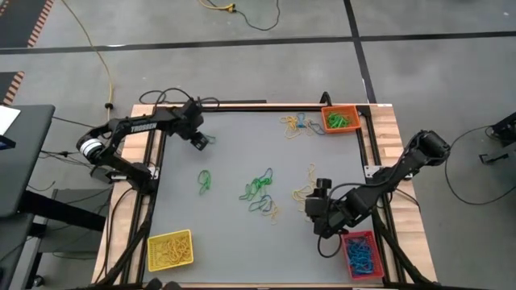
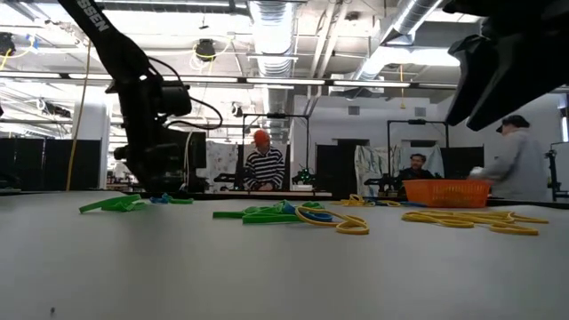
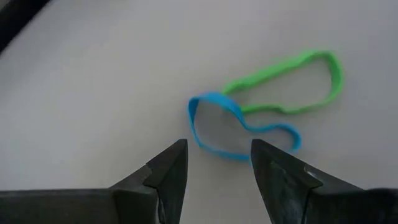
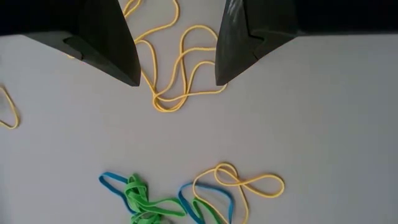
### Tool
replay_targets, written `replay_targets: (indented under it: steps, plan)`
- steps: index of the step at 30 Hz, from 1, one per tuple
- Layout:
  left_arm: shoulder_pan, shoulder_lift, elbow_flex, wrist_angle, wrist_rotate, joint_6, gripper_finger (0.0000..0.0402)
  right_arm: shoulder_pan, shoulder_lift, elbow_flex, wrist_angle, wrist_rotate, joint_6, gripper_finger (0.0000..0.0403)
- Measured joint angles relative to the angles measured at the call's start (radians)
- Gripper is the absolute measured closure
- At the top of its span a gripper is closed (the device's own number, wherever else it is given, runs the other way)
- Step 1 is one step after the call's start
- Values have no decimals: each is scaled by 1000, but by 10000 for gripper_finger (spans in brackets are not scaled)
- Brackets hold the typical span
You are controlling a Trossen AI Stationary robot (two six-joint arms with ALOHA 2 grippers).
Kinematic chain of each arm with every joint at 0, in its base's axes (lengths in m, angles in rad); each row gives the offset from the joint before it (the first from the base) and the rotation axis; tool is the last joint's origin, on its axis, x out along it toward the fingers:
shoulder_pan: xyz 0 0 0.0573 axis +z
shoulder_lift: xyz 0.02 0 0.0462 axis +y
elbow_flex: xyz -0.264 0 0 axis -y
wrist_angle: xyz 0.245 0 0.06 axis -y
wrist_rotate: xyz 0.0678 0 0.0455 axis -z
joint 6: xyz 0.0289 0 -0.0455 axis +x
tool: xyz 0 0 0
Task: Sort rubber bands into baskets
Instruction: Put the blue rubber band into the red bin
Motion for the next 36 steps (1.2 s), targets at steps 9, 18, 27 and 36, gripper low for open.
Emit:
replay_targets:
  steps: [9, 18, 27, 36]
  plan:
    - [29, 34, 0, 16, -9, -29, 235, 11, 0, 0, 8, 0, 5, 168]
    - [17, 94, 7, 32, -1, -15, 292, 18, 0, 0, 16, 1, 12, 168]
    - [19, 84, 6, 29, 18, 41, 398, 18, 0, 0, 23, 0, 14, 168]
    - [4, -93, 2, -93, -7, 56, 401, 15, 0, 0, 27, 1, 9, 168]
